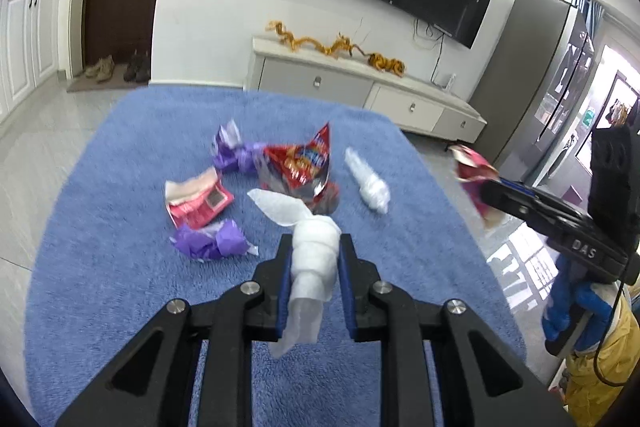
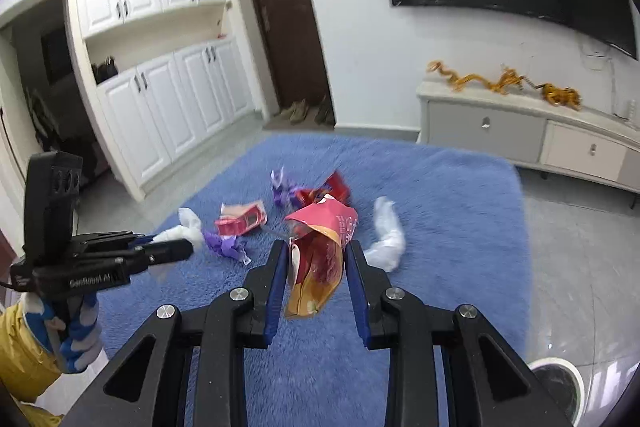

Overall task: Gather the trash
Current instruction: 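Carry both items over the trash bin and open both tools to drop them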

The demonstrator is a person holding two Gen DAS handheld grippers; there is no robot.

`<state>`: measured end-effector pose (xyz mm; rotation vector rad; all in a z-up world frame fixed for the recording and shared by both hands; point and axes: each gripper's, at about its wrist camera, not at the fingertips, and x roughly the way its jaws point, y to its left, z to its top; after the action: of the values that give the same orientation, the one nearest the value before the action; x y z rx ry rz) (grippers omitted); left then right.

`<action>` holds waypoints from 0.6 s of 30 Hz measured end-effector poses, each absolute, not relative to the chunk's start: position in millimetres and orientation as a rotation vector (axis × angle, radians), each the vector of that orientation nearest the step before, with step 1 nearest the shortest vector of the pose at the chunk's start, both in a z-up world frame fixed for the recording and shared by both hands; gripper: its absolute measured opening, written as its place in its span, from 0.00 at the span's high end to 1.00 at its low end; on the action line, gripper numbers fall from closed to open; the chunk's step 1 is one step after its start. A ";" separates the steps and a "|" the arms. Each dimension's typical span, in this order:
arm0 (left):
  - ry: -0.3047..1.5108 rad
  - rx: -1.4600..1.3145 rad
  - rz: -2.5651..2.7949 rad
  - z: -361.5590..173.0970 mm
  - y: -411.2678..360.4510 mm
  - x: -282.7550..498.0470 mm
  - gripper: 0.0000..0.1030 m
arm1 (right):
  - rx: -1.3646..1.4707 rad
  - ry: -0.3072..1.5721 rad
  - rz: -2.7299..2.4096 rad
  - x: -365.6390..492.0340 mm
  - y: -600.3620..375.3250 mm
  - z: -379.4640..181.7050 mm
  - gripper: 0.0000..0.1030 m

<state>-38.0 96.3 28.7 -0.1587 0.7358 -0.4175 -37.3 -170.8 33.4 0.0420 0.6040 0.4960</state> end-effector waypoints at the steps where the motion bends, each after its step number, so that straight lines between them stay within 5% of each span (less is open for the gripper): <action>1: 0.728 -0.156 -0.418 34.1 94.5 -41.2 0.81 | 0.055 0.588 0.481 -45.0 -180.3 38.6 0.73; 18: 0.763 -0.007 -0.719 81.7 -96.3 -45.5 0.81 | 0.320 0.558 0.079 -126.1 -385.4 1.8 0.73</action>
<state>-45.5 -96.3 81.7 -0.0066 0.7629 -0.7193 -126.1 -385.4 1.8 0.3196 0.5583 0.0790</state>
